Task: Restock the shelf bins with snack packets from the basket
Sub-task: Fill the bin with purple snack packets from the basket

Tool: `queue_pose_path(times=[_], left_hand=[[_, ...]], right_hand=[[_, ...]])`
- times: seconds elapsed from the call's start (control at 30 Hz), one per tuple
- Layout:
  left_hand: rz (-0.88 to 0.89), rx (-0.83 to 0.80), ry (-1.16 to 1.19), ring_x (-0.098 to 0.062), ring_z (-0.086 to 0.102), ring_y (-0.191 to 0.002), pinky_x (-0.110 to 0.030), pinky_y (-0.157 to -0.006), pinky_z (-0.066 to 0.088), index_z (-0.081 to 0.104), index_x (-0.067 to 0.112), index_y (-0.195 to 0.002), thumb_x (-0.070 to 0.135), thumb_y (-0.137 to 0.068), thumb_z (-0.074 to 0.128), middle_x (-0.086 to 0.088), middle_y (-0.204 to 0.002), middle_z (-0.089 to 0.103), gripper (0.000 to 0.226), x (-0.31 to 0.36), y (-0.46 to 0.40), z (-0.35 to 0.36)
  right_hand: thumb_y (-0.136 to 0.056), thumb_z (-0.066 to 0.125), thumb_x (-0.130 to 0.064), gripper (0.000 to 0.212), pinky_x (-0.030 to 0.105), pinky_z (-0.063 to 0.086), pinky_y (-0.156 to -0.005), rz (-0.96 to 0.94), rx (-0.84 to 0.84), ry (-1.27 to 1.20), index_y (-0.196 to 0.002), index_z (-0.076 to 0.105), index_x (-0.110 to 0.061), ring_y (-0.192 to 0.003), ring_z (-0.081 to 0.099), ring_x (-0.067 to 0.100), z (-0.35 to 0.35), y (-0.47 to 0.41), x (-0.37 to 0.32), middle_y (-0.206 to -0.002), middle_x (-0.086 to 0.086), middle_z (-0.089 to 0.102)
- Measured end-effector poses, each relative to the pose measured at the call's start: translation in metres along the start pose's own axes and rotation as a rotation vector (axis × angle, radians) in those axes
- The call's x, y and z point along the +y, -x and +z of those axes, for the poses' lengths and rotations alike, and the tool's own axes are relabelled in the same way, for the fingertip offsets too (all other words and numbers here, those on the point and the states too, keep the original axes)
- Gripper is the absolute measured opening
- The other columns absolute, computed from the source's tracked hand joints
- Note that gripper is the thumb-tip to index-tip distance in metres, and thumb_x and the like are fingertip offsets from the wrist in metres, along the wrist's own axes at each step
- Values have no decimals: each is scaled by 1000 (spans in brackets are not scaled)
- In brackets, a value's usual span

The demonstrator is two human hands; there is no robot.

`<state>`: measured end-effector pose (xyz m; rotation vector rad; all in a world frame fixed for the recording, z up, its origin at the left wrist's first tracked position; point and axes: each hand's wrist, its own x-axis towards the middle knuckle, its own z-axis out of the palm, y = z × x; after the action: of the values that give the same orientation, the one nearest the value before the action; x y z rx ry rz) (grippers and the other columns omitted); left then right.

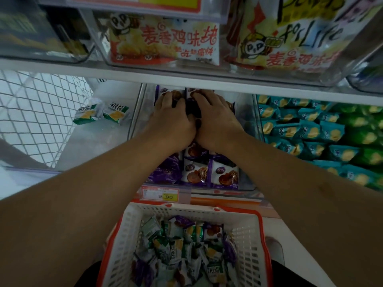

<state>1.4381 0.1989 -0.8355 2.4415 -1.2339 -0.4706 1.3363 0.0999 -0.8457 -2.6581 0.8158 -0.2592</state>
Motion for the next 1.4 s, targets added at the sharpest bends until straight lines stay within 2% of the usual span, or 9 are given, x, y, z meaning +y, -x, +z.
queue_pose_path(times=[0.13,0.3,0.47,0.7,0.8,0.9,0.97,1.1,1.4], left_hand=[[32,17,36,-30,52,-123,-31,-95,42,48,3,-143,13,-96,59,-18,-141,50,49,11,23,-23],[67,-103,-166,-17,53,-78,-22,-53,30,61,7,-111,9,-94,64,0,-85,54,18,1,52,-37],[95,-131,-258,-33,60,-108,-41,-89,52,48,9,-133,34,-92,73,-16,-125,56,53,-8,57,-24],[119,152,-153,-25,64,-90,-36,-72,50,54,11,-120,14,-90,72,-6,-104,66,36,-1,54,-15],[-26,144,240,-14,63,-78,-30,-62,48,51,20,-119,27,-102,59,3,-95,64,21,10,56,-25],[-313,-12,969,-31,74,-92,-45,-80,63,68,12,-110,22,-105,53,-12,-101,76,18,18,57,-30],[-412,-51,1215,-32,76,-95,-41,-76,65,71,10,-108,14,-106,52,-15,-104,78,20,22,59,-28],[-416,-40,1224,-27,76,-95,-40,-81,65,71,8,-111,14,-107,53,-13,-104,78,20,22,57,-23],[-383,-63,1044,-21,78,-85,-37,-79,64,77,15,-104,4,-97,62,-9,-96,80,20,20,61,-19]], right_hand=[[-80,76,-12,85,45,36,-120,43,17,-87,-156,37,-12,-144,36,33,-12,15,-8,-154,12,41],[-83,66,4,49,29,47,-86,153,10,-194,-130,59,-9,-115,56,26,-27,46,-24,-128,11,55],[-88,60,1,44,26,50,-78,259,-49,-358,-129,61,-15,-107,58,20,-28,73,-32,-122,4,57],[-89,61,-4,39,17,44,-65,356,-8,-508,-125,56,-19,-98,59,17,-21,80,-27,-114,0,61],[-89,60,-2,36,23,50,-54,409,49,-664,-118,53,-22,-84,63,16,-24,77,-29,-102,-2,64],[-88,68,-2,33,47,64,-69,461,57,-882,-111,60,-25,-86,73,26,-25,72,-31,-99,3,72],[-89,69,-3,31,46,64,-70,454,79,-896,-109,64,-26,-88,72,25,-26,70,-29,-98,2,73],[-88,57,11,39,13,49,-56,388,92,-899,-111,66,-20,-80,65,9,-32,75,-24,-93,-6,69],[-88,76,-30,29,21,53,-80,277,161,-595,-116,67,-28,-97,64,4,-26,73,-28,-106,-15,68]])
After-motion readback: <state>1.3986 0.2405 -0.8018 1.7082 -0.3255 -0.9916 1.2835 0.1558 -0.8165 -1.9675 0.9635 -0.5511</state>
